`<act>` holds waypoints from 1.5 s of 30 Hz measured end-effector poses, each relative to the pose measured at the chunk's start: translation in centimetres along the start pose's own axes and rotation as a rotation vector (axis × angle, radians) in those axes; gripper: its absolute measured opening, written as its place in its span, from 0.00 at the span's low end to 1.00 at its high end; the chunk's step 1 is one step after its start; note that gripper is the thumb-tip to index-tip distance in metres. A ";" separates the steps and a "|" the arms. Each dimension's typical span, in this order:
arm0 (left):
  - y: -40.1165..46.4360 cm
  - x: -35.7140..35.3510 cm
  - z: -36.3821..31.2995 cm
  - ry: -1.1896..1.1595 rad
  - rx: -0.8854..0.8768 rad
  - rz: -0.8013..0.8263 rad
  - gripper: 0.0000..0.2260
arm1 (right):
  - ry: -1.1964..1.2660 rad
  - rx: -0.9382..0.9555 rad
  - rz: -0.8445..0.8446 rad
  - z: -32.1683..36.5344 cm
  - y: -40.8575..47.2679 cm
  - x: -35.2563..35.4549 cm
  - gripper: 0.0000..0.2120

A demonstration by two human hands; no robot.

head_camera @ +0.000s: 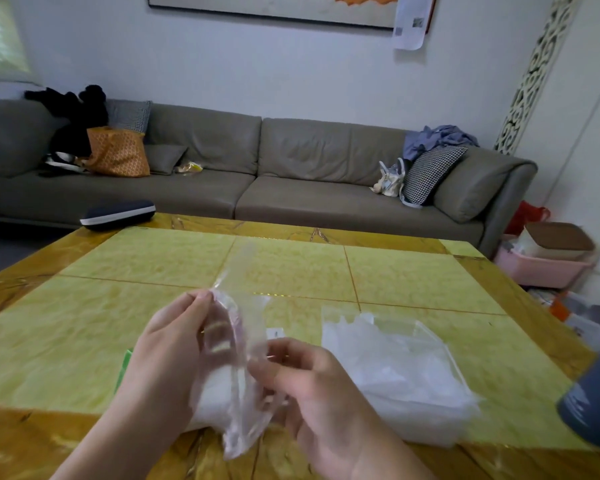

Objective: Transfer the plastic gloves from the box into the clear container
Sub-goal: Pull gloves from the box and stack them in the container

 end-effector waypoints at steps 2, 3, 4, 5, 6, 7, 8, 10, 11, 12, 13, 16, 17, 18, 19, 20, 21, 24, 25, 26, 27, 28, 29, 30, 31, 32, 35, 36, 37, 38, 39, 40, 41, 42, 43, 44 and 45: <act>0.3 0.1 0.4 -0.021 0.009 -0.003 0.14 | -0.104 0.080 -0.072 1.1 -0.5 0.7 0.04; 0.5 0.4 0.7 -0.009 0.022 0.027 0.17 | -0.163 0.119 -0.103 1.7 -0.7 1.1 0.04; 0.5 0.4 0.8 0.027 0.043 0.083 0.21 | -0.237 0.160 -0.137 2.3 -0.9 1.7 0.03; 0.6 0.6 1.0 0.100 0.063 0.162 0.26 | -0.324 0.192 -0.163 2.8 -1.1 2.1 0.03; 0.4 0.4 1.2 0.200 0.079 0.245 0.29 | -0.415 0.215 -0.175 3.3 -1.3 2.6 0.04; 0.2 0.3 1.3 0.305 0.090 0.311 0.28 | -0.503 0.229 -0.179 3.8 -1.5 2.8 0.05; -0.1 0.0 1.5 0.394 0.094 0.361 0.24 | -0.568 0.245 -0.187 4.3 -1.8 3.0 0.06; -0.5 -0.4 2.1 0.444 0.081 0.377 0.15 | -0.577 0.327 -0.234 5.1 -2.2 3.5 0.08; -0.5 -0.5 2.4 0.413 0.073 0.346 0.11 | -0.507 0.394 -0.283 5.4 -2.3 3.9 0.09; -0.6 -0.6 2.5 0.353 0.061 0.306 0.08 | -0.406 0.442 -0.338 5.6 -2.4 4.2 0.10; -0.7 -0.7 2.6 0.270 0.041 0.266 0.06 | -0.314 0.449 -0.399 5.4 -2.3 4.5 0.13; -1.0 -1.5 2.4 0.045 -0.056 0.178 0.07 | -0.199 0.206 -0.288 4.5 -2.4 4.7 0.36; -1.1 -1.8 2.4 0.008 -0.088 0.157 0.08 | -0.202 0.099 -0.156 4.1 -2.6 4.3 0.37; -1.2 -2.0 2.4 -0.017 -0.113 0.148 0.09 | -0.225 0.028 -0.040 3.9 -2.9 3.8 0.34; -1.3 -2.3 2.5 -0.038 -0.129 0.146 0.10 | -0.248 0.019 0.028 3.9 -3.2 3.4 0.26; -1.5 -2.6 2.5 -0.060 -0.138 0.151 0.11 | -0.260 0.047 0.032 4.0 -3.6 3.1 0.17; -1.6 -2.8 2.5 -0.084 -0.146 0.155 0.12 | -0.255 0.085 -0.006 4.1 -3.8 3.3 0.10; -1.9 -2.8 2.0 -0.065 -0.166 0.158 0.13 | -0.171 0.210 -0.221 5.0 -4.1 4.7 0.01; -1.9 -2.8 2.0 -0.030 -0.159 0.165 0.13 | -0.136 0.249 -0.303 5.5 -4.3 5.6 0.03; -2.0 -3.1 2.2 0.018 -0.153 0.178 0.13 | -0.100 0.286 -0.376 6.2 -4.5 6.6 0.04; -2.1 -3.3 2.3 0.073 -0.145 0.197 0.13 | -0.087 0.310 -0.437 6.8 -4.6 7.6 0.04; -2.2 -3.7 2.6 0.130 -0.132 0.215 0.12 | -0.094 0.322 -0.481 7.5 -4.8 8.8 0.04; -2.3 -4.0 2.9 0.179 -0.119 0.227 0.12 | -0.124 0.317 -0.512 8.1 -4.9 9.8 0.04; -2.3 -4.4 3.3 0.220 -0.111 0.233 0.11 | -0.181 0.300 -0.537 8.6 -5.1 11.1 0.04; -2.4 -4.7 3.7 0.273 -0.120 0.230 0.11 | -0.275 0.271 -0.555 9.1 -5.4 12.4 0.04; -2.5 -4.9 3.9 0.355 -0.165 0.202 0.11 | -0.402 0.233 -0.565 9.3 -5.5 13.6 0.04; -3.7 -6.6 3.2 0.915 -0.691 0.100 0.14 | -0.683 0.135 -0.585 9.7 -6.0 16.0 0.05; -4.3 -7.9 2.8 1.066 -0.869 0.144 0.12 | -0.711 0.117 -0.581 9.6 -5.9 16.3 0.06; -4.5 -9.4 3.3 1.193 -0.977 0.216 0.11 | -0.726 0.102 -0.575 9.6 -5.8 16.7 0.08; -4.2 -10.8 3.9 1.291 -0.990 0.328 0.12 | -0.747 0.082 -0.569 9.5 -5.6 16.8 0.08; -3.6 -12.2 4.7 1.383 -0.900 0.416 0.13 | -0.787 0.054 -0.574 9.3 -5.5 17.1 0.08; -2.6 -13.1 5.9 1.452 -0.743 0.473 0.14 | -0.850 0.023 -0.587 9.2 -5.4 17.4 0.07; -1.4 -13.5 7.0 1.515 -0.590 0.500 0.15 | -0.918 -0.005 -0.596 9.2 -5.3 17.7 0.06; -0.3 -13.8 7.8 1.589 -0.470 0.532 0.16 | -0.975 -0.032 -0.600 9.1 -5.3 17.9 0.05; 0.5 -13.8 8.5 1.658 -0.363 0.573 0.17 | -1.021 -0.055 -0.602 9.2 -5.3 18.0 0.05; 1.3 -14.0 8.9 1.706 -0.269 0.614 0.18 | -1.058 -0.074 -0.609 9.5 -5.4 18.2 0.06; 1.8 -14.0 9.2 1.738 -0.174 0.651 0.20 | -1.092 -0.092 -0.613 9.6 -5.5 18.4 0.08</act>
Point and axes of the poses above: each hand's wrist, its own y-axis towards the middle knuckle, its own x-axis out of the back of the hand, z = x × y, the point moved 2 cm from there along y, towards the middle knuckle, and after that the axes turned 7 degrees about z, right-handed, at the moved point
